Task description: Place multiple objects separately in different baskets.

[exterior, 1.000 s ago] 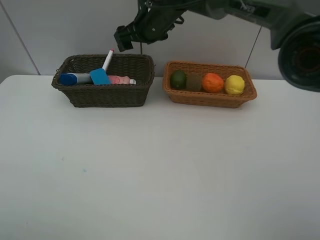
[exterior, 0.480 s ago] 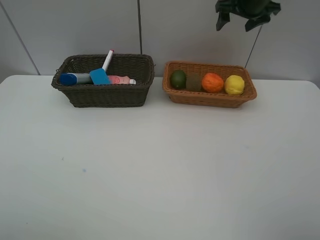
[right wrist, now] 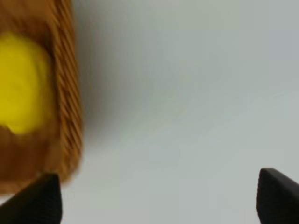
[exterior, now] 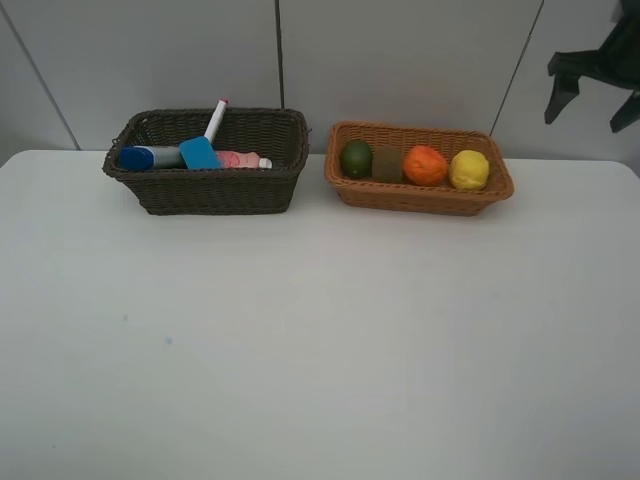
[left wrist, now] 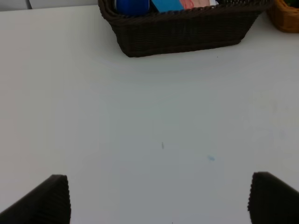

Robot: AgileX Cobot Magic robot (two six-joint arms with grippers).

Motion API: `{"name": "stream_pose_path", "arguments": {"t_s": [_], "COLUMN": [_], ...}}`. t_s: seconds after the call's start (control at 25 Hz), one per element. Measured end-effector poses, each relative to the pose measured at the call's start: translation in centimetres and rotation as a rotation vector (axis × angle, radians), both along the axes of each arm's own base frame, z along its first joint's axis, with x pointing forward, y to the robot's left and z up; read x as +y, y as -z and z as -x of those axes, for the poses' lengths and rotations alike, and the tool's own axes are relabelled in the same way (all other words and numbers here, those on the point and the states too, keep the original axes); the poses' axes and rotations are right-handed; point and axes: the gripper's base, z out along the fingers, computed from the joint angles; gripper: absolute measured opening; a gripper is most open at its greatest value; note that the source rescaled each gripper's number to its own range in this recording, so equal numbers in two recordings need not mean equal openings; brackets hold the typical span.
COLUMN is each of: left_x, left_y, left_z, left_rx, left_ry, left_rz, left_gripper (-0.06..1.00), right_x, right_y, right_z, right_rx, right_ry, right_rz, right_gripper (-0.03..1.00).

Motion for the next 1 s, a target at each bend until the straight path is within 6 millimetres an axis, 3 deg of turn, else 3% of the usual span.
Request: {"name": "stream_pose_path", "arguments": {"t_s": [0.12,0.44,0.76,1.0], "left_x": [0.0,0.0,0.0,0.0], "left_y": [0.0,0.0,0.0,0.0], "left_z": [0.0,0.0,0.0,0.0], "left_rx": [0.0,0.0,0.0,0.0], "left_ry": [0.0,0.0,0.0,0.0], "left_rz": [0.0,0.0,0.0,0.0], "left_gripper": [1.0,1.0,1.0,1.0], "right_x": [-0.5,1.7,3.5,4.6], "right_y": [0.3,-0.8,-3.3,-3.8], "right_z": [4.2,17.6,29.2,35.5], "right_rx": [0.056,0.046,-0.192,-0.418], "right_ry": [0.024,0.031,0.033,0.037], "right_rz": [-0.001,0.003,0.036,0.05], "right_gripper": [0.97,0.97,0.97,0.97]}}
